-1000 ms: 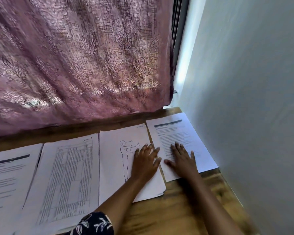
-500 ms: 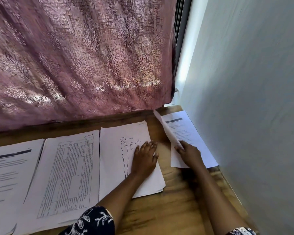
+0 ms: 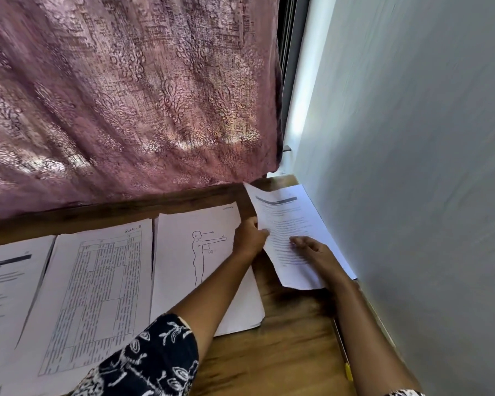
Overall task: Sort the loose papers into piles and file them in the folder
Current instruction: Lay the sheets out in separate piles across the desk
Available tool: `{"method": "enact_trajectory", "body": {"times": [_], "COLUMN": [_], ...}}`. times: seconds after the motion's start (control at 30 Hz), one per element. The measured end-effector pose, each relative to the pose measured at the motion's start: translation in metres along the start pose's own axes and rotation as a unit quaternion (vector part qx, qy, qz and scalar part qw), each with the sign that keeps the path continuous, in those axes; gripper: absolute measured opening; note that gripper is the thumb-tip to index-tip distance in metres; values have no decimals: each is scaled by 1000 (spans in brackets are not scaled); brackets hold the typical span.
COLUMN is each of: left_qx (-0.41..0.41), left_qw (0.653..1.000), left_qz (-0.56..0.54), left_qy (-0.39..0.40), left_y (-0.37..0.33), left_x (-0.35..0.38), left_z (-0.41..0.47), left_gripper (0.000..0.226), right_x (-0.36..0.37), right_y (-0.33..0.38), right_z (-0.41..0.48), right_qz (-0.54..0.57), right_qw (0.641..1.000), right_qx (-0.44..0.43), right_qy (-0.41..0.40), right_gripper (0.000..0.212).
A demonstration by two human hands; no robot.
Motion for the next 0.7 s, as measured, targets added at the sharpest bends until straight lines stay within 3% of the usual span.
{"method": "enact_trajectory", "body": {"times": [0.07,0.17,0.27,0.37,0.43,0.57,0.7], "left_qx": [36,86,117,121,122,141,123], "left_qw": [998,994,991,985,980,974,969], "left_qz": [45,43,-6,-101,-140,-164,-154], "left_qy": [-33,-59,-69,-70,-65,-68,-147], "left_y": [-5,-13,-25,-37,-40,-39,-16], "left_x": [2,-1,-13,-39,-60,-113,-192], "left_z": [-1,-8,-18,-25,-24,-29,-48], "left_gripper": [20,18,23,23,23,23,25], "right_x": [-2,-12,-22,-26,-24,-6,57], "right_y": [-3,0,14,26,31,54,92], "right_z": [3,5,10,18,22,23,17], "right_qz": [10,-23,-61,14,83,183,171], "right_qw": [999,987,967,971,971,970,981], "right_qx": [1,-28,-40,-14,24,6,-32], "right_qy": [-31,-159,-243,-239,-221,-161,-87], "right_gripper": [24,26,55,76,65,14,11]}}
Point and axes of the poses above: each hand's wrist, its own z-axis towards the middle knuckle, its own x-axis out of the palm, y = z × x, the point moved 4 cm from there along z, towards the middle knuckle, and after that the axes turned 4 degrees about -z, right-handed, at the moved point
